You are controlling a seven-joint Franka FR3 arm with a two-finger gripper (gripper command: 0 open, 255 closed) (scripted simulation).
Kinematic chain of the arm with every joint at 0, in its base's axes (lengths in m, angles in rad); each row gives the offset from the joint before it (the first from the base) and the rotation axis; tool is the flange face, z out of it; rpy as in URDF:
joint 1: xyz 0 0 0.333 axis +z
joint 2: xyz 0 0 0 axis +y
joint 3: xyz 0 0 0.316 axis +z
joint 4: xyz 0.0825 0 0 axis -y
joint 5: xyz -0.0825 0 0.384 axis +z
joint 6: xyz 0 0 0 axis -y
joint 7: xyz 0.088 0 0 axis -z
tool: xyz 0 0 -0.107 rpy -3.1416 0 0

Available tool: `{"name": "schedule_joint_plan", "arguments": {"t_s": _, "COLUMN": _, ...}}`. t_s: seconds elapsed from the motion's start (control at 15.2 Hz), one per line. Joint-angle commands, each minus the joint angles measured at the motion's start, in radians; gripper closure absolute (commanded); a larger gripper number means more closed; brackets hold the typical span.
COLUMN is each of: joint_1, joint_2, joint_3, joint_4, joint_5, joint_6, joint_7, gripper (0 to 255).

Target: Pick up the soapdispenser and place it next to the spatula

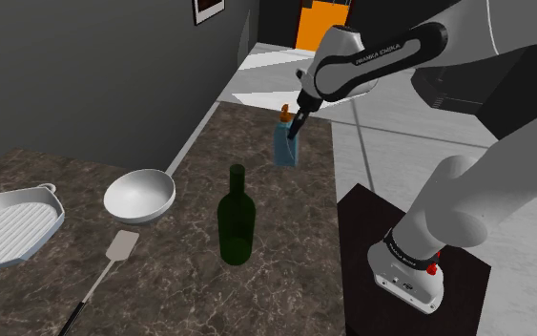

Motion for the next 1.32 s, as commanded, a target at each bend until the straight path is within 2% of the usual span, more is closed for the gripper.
{"name": "schedule_joint_plan", "arguments": {"t_s": 0.0, "joint_1": -0.002, "joint_2": -0.014, "joint_3": 0.003, "joint_4": 0.015, "joint_5": -0.006, "joint_6": -0.029, "joint_7": 0.006, "gripper": 255}}
{"name": "schedule_joint_plan", "arguments": {"t_s": 1.25, "joint_1": -0.014, "joint_2": -0.117, "joint_3": 0.029, "joint_4": 0.191, "joint_5": -0.034, "joint_6": -0.305, "joint_7": 0.048, "gripper": 255}}
